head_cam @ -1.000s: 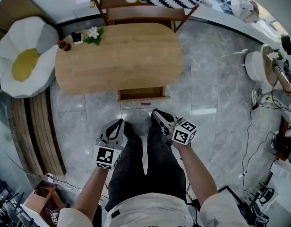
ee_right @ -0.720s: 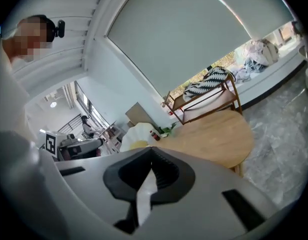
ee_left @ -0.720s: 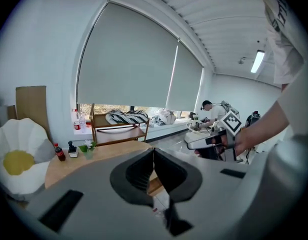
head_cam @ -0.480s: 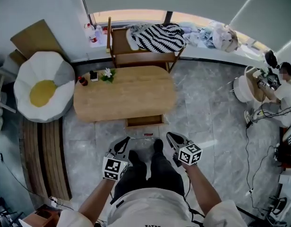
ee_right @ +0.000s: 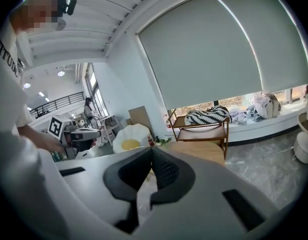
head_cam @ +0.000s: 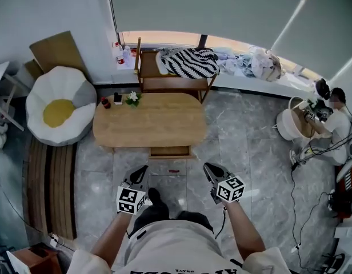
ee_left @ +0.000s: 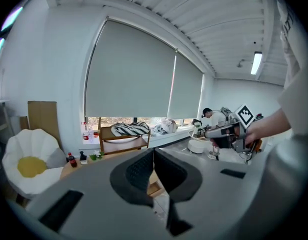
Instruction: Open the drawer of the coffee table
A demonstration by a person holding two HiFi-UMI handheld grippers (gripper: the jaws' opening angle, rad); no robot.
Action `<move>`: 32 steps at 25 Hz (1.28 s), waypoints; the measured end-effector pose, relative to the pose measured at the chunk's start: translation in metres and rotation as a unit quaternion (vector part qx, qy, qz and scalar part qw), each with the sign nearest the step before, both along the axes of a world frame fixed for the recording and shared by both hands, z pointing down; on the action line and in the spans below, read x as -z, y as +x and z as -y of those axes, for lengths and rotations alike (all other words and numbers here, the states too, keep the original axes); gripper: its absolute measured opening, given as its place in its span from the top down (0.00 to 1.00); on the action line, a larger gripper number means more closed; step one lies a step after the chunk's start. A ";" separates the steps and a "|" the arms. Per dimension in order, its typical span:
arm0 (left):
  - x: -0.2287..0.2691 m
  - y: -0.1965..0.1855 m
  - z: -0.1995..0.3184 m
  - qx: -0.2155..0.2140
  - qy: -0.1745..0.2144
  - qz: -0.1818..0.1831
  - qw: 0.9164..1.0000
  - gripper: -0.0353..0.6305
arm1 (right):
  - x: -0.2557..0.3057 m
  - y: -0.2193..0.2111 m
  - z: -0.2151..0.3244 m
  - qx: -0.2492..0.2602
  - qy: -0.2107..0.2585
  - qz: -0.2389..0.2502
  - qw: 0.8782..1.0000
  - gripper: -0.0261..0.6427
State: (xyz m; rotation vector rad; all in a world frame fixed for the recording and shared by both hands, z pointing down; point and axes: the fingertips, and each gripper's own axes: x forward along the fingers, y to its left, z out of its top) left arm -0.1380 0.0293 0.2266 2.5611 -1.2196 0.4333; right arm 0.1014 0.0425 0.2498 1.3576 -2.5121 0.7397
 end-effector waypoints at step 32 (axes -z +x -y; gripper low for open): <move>0.078 0.016 -0.172 0.076 0.048 -0.025 0.996 0.92 | 0.086 0.032 -0.166 0.027 0.113 -0.037 0.993 0.94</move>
